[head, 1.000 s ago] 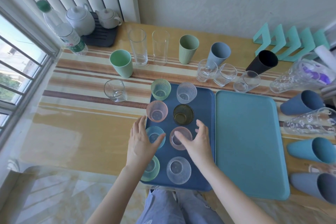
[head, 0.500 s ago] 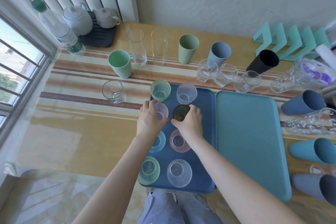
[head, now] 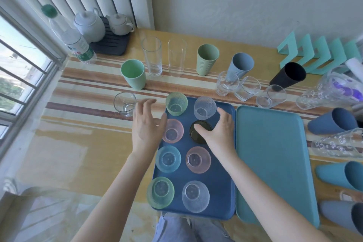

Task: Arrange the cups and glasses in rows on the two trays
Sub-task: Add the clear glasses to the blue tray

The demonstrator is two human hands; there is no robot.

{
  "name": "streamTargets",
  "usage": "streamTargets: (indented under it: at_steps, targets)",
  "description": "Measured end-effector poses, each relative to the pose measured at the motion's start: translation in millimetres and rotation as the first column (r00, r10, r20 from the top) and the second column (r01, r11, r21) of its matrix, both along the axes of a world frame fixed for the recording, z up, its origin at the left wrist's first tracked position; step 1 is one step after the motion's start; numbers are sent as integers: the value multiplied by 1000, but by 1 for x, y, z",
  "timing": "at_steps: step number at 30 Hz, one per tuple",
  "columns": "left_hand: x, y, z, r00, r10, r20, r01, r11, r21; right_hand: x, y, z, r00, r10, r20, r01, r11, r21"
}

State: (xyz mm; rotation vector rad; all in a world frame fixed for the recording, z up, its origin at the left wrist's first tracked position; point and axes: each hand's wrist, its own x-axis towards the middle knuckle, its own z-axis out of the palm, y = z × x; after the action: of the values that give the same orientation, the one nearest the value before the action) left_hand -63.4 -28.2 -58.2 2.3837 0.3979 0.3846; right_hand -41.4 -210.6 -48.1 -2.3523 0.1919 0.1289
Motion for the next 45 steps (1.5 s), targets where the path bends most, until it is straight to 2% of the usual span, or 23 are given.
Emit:
streamTargets:
  at_steps: [3, 6, 9, 11, 13, 15, 16, 18, 20, 25, 29, 32, 36, 41, 45]
  targets:
    - [20, 38, 6, 993, 117, -7, -116, 993, 30, 33, 13, 13, 996, 81, 36, -82, 996, 33]
    - [46, 68, 8, 978, 153, -144, -154, 988, 5, 70, 39, 17, 976, 212, 57, -211, 977, -21]
    - [77, 87, 11, 948, 107, -298, -124, 992, -37, 98, 57, 13, 974, 224, 35, -222, 974, -49]
    - [95, 96, 12, 884, 93, -459, -122, 992, -33, 109, 60, 9, 971, 239, 6, -238, 969, -70]
    - [104, 103, 10, 758, 110, -643, -119, 992, 30, 114, 58, 3, 970, 242, 8, -240, 965, -101]
    - [100, 106, 5, 663, 95, -743, -103, 994, 35, 116, 55, -2, 972, 232, 33, -227, 968, -107]
    - [97, 107, 2, 644, 84, -760, -87, 996, 36, 118, 55, -3, 970, 239, 40, -235, 967, -96]
    - [90, 107, -4, 637, 82, -767, -64, 997, 53, 122, 59, -4, 950, 307, 53, -301, 949, -96]
    - [86, 109, -8, 667, 103, -738, -102, 994, 47, 129, 67, -5, 928, 365, 76, -354, 926, -131]
    - [76, 101, -19, 672, 94, -734, -106, 994, 31, 155, 92, 1, 930, 357, 92, -334, 922, -195]
    - [63, 93, -29, 784, 136, -605, -127, 990, 59, 163, 76, -9, 973, 186, 134, -132, 933, -335]
    - [61, 95, -33, 809, 161, -565, -182, 983, 20, 159, 42, -23, 994, 14, 108, 34, 904, -426]
    - [58, 96, -37, 833, 165, -529, -201, 980, -10, 157, 6, -32, 981, -183, 60, 191, 885, -424]
    - [56, 96, -36, 845, 184, -502, -220, 975, -13, 168, -13, -39, 969, -241, -64, 188, 875, -446]
    - [54, 99, -30, 840, 194, -507, -243, 970, -31, 179, -20, -42, 969, -234, -80, 168, 862, -478]
